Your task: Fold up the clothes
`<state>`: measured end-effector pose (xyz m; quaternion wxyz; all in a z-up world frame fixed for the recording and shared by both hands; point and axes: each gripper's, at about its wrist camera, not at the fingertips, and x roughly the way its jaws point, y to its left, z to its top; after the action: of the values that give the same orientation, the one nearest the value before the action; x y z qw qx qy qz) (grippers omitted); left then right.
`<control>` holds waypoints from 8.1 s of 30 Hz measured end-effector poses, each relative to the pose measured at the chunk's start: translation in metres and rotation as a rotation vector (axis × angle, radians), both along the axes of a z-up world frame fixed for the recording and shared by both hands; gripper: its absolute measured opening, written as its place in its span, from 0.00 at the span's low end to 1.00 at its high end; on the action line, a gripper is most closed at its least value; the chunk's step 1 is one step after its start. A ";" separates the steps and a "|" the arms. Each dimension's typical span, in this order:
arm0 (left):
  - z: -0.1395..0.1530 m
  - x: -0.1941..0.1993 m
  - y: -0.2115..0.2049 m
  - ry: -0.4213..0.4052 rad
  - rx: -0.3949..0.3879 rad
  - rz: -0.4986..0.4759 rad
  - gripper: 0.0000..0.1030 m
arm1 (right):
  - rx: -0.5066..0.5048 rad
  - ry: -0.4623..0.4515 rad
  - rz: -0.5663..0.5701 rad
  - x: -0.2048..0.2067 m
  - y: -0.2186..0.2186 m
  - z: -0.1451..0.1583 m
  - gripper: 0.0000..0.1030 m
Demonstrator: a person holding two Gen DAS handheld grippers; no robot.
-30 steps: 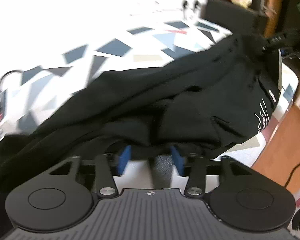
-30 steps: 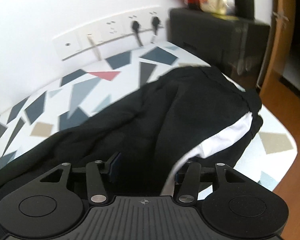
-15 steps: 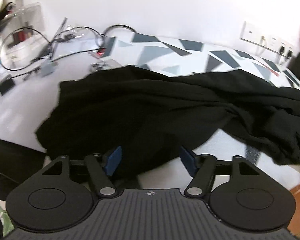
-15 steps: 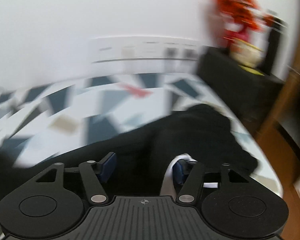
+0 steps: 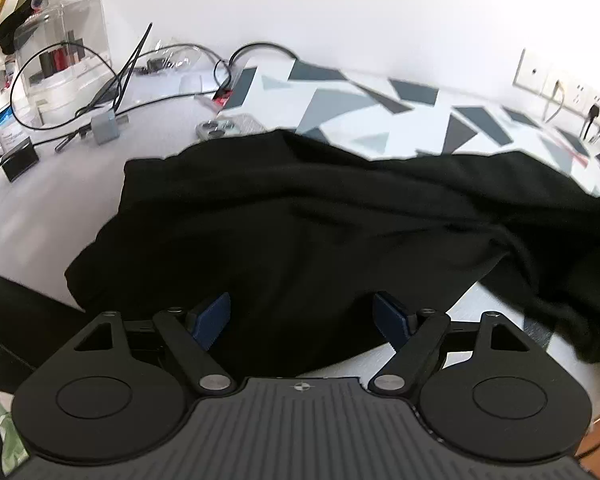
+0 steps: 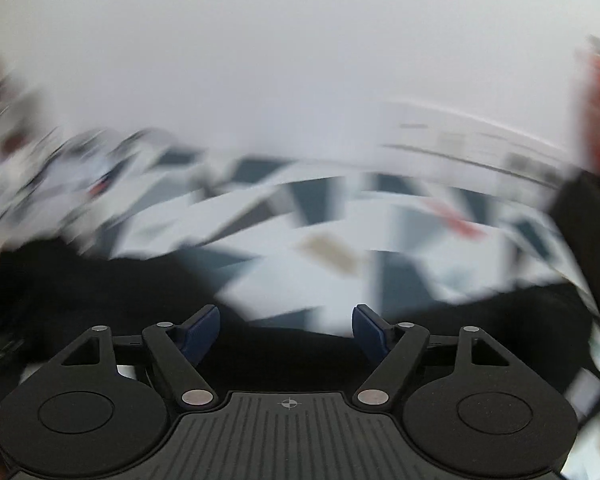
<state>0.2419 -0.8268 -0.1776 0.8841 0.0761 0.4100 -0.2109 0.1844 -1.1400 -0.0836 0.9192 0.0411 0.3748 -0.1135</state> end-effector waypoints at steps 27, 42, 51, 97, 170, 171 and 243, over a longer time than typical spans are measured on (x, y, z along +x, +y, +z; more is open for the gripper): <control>0.000 0.021 -0.032 0.030 0.153 0.068 0.87 | 0.056 0.193 0.061 0.273 -0.094 -0.105 0.33; -0.021 -0.002 -0.105 -0.166 0.263 -0.296 0.87 | 0.322 -0.308 -0.599 -0.035 -0.204 -0.015 0.51; -0.031 0.009 -0.126 -0.152 0.226 -0.269 0.88 | 0.491 -0.403 -1.066 -0.215 -0.213 -0.060 0.54; -0.010 -0.036 -0.046 -0.290 0.387 -0.317 0.11 | 0.566 -0.326 -0.799 -0.100 -0.210 -0.097 0.11; 0.195 0.178 -0.239 -0.634 0.039 -0.073 0.05 | 0.467 -0.677 -0.661 0.083 -0.341 0.050 0.14; 0.186 0.195 -0.255 -0.614 0.082 -0.070 0.09 | 0.467 -0.643 -0.654 0.103 -0.351 0.041 0.21; -0.021 0.009 -0.226 -0.227 0.433 -0.746 0.84 | 0.267 -0.276 -1.257 -0.205 -0.228 -0.111 0.64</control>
<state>0.2507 -1.0529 -0.1981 0.7506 0.4248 0.2894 -0.4152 -0.0209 -1.3675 -0.1945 0.7045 0.3800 0.1688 -0.5750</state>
